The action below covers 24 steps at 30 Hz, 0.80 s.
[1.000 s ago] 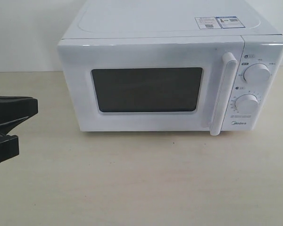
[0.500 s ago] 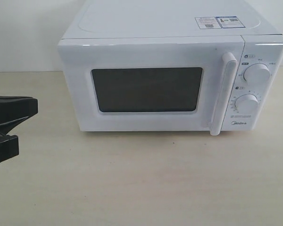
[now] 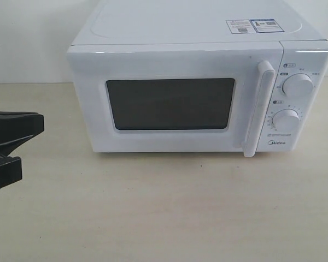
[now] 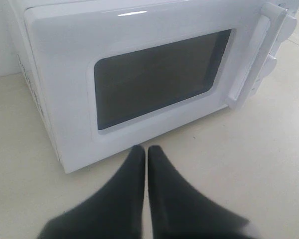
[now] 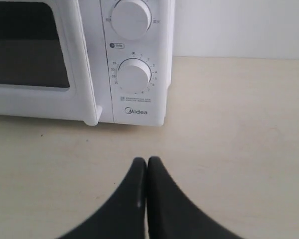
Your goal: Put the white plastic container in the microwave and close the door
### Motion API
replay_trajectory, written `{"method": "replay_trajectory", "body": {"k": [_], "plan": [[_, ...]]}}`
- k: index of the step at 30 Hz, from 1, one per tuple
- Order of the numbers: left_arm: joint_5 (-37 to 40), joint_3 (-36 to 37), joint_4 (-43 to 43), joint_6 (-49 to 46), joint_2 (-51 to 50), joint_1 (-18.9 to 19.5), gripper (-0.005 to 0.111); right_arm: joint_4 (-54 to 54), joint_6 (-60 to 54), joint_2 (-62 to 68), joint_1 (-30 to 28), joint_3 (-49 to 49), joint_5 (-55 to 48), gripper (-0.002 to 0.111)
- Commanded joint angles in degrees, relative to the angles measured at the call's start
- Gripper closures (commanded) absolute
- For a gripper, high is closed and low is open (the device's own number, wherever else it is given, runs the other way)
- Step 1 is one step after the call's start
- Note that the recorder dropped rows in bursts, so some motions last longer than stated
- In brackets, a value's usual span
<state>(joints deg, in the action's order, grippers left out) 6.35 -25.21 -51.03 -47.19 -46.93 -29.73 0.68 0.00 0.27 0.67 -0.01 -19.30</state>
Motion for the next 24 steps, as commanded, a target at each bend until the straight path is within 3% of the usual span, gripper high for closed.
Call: {"method": "replay_trajectory", "body": {"k": [1, 24], "plan": [[-0.47, 0.13, 0.02, -0.15, 0.23, -0.20, 0.102, -0.68, -3.82, -0.27, 1.34, 0.01, 0.21, 0.108], [-0.74, 0.13, 0.02, -0.15, 0.23, -0.20, 0.102, 0.36, -1.59, -0.27, 1.33, 0.01, 0.21, 0.108]]}}
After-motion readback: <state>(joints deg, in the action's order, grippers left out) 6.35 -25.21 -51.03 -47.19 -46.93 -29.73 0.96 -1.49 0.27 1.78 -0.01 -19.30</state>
